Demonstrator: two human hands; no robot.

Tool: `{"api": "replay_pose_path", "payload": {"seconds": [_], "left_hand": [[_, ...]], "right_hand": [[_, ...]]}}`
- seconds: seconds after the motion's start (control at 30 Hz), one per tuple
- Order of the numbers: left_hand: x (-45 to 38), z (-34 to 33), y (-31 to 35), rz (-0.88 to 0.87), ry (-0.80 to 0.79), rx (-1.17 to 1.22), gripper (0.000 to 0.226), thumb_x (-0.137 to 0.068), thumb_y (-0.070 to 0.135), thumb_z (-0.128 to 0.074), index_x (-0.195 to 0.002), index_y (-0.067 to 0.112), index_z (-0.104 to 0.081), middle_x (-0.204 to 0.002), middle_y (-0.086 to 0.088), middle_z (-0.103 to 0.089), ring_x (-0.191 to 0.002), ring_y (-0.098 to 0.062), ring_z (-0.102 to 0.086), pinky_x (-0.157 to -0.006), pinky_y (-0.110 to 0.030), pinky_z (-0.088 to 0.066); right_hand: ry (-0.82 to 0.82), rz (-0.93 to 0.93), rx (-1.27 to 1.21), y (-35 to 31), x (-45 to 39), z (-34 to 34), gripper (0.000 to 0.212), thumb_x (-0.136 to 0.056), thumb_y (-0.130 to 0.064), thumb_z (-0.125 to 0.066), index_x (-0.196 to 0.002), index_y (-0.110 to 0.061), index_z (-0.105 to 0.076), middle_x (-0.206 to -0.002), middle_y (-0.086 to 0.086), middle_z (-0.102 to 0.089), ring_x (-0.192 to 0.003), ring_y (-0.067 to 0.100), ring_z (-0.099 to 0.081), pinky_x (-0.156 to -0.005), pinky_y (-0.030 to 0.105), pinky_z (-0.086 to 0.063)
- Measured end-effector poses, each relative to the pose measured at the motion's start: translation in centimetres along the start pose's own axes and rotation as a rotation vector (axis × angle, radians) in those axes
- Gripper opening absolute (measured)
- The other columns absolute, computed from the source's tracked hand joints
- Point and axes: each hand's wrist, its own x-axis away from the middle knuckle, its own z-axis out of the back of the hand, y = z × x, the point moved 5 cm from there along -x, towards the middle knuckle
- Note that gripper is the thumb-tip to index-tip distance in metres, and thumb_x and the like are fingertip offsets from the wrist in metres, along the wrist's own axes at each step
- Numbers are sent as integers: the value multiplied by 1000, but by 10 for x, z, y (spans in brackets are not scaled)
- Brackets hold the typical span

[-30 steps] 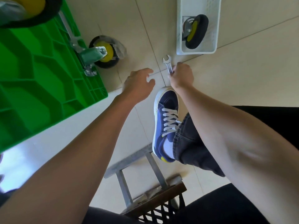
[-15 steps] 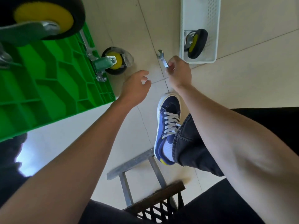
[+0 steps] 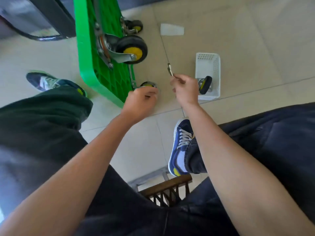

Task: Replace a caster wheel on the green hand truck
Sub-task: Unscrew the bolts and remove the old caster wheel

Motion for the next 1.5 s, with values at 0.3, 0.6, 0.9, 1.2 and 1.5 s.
{"api": "replay_pose_path", "payload": {"seconds": [0.3,0.6,0.9,1.2,1.5], "left_hand": [[77,80,56,-225,132,-103,30,-99,22,-61,-128,19,-69,-107,2,-72,-97,-13,-66,-91,-20,-50],[88,153,101,-327,285,-257,25,-99,24,-62,-122,22,-72,-103,8,-70,-96,-7,-65,-78,-1,-38],[50,192,70,-202,319,-410,27,-98,26,-61,-123,25,-71,-128,4,-68,-118,-15,-60,-98,-26,-41],[-7,212,39,-194,276,-394,38,-97,19,-60,-136,19,-64,-146,5,-55,-135,-15,-49,-116,-35,-40],[-15,209,24,-379,349,-354,36,-95,28,-59,-126,13,-71,-138,-7,-62,-124,-21,-60,-98,-44,-54]], "right_hand": [[-82,68,-10,-97,60,22,29,-94,-24,-72,-121,-14,-75,-96,0,-75,-74,8,-64,-74,21,-51],[-279,-134,-246,-126,91,-21,18,-90,-16,-76,-106,-8,-78,-72,1,-70,-60,13,-58,-53,21,-48],[-374,-32,-270,-124,87,-59,25,-94,-15,-72,-118,-17,-76,-93,-6,-78,-78,9,-67,-77,25,-60],[-443,-231,-301,-123,76,-88,19,-94,-11,-73,-111,-17,-74,-101,2,-78,-84,18,-77,-84,35,-63],[-543,-276,-344,-136,77,-96,27,-94,-5,-70,-121,-2,-70,-103,12,-78,-83,28,-77,-76,32,-64]]}}
